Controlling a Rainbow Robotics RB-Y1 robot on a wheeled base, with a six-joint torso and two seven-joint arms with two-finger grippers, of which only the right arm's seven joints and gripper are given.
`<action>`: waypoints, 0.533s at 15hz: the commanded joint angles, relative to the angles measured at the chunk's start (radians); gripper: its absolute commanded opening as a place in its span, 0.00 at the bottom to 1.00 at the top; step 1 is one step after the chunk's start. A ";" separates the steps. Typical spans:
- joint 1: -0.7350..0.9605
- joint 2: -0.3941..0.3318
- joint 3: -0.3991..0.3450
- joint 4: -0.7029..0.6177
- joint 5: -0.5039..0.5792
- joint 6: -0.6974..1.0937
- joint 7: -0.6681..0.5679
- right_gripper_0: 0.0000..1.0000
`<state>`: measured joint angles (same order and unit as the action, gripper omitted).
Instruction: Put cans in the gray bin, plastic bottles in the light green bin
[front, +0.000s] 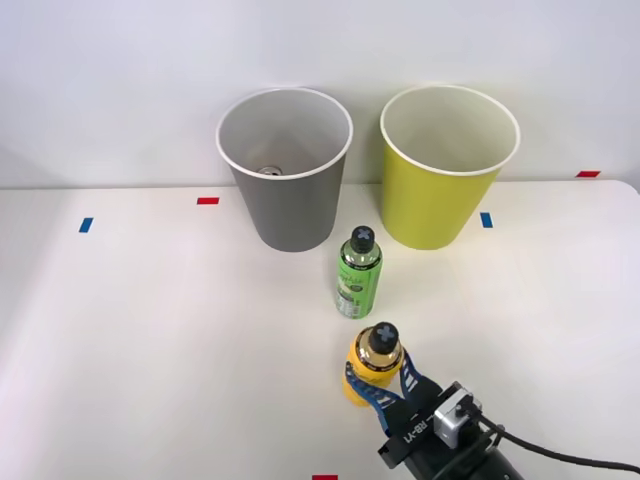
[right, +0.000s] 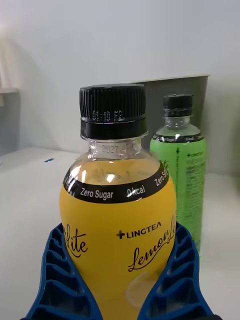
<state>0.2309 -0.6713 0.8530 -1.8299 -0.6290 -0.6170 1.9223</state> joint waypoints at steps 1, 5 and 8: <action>0.119 -0.030 -0.103 -0.160 0.031 0.106 -0.025 0.00; 0.265 -0.057 -0.238 -0.457 0.014 0.315 -0.052 0.00; 0.254 -0.008 -0.295 -0.586 -0.015 0.422 -0.078 0.00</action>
<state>0.4924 -0.7021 0.5821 -2.3814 -0.6299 -0.2278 1.8563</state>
